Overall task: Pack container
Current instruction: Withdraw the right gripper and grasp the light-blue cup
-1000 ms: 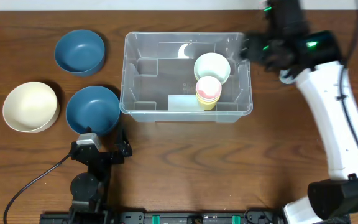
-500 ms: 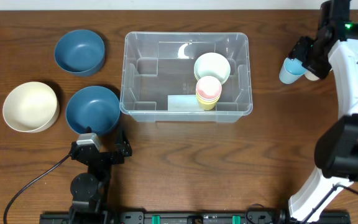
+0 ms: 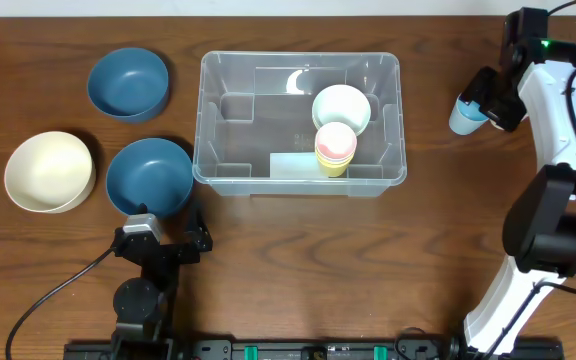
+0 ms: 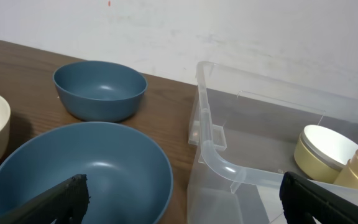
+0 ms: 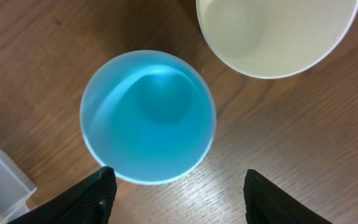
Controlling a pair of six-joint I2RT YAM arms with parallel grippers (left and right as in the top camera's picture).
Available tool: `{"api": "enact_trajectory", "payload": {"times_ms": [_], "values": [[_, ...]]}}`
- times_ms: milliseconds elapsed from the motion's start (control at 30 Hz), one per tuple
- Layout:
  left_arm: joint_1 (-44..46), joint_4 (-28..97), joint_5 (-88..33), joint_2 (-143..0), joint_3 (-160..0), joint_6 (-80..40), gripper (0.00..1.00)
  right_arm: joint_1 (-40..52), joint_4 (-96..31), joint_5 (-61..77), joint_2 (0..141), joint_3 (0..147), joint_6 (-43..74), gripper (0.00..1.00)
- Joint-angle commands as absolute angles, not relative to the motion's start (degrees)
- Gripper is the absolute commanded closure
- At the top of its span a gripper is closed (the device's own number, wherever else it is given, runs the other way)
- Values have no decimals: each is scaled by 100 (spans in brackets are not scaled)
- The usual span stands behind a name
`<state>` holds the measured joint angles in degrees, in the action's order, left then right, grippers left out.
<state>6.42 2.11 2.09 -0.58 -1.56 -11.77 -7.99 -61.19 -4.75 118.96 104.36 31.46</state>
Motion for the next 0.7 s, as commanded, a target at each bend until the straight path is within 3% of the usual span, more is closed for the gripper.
{"api": "enact_trajectory", "payload": {"times_ms": [0, 133, 233, 467, 600, 667], "values": [[602, 403, 296, -23, -23, -1100, 2, -836, -6055, -725, 12121, 10412, 3345, 34], [602, 403, 296, -23, -23, -1100, 2, -836, -5951, -746, 12302, 10412, 3376, 37], [602, 403, 296, -23, -23, -1100, 2, -836, -5887, -760, 12411, 10412, 3385, 56], [602, 403, 296, -23, -23, -1100, 2, -836, -5850, -862, 12484, 10407, 3382, 75], [602, 403, 296, -23, -23, -1100, 2, -836, -5874, -860, 12484, 10407, 3382, 98], [602, 403, 296, -23, -23, -1100, 2, -836, -5933, -860, 12484, 10407, 3380, 99]]}}
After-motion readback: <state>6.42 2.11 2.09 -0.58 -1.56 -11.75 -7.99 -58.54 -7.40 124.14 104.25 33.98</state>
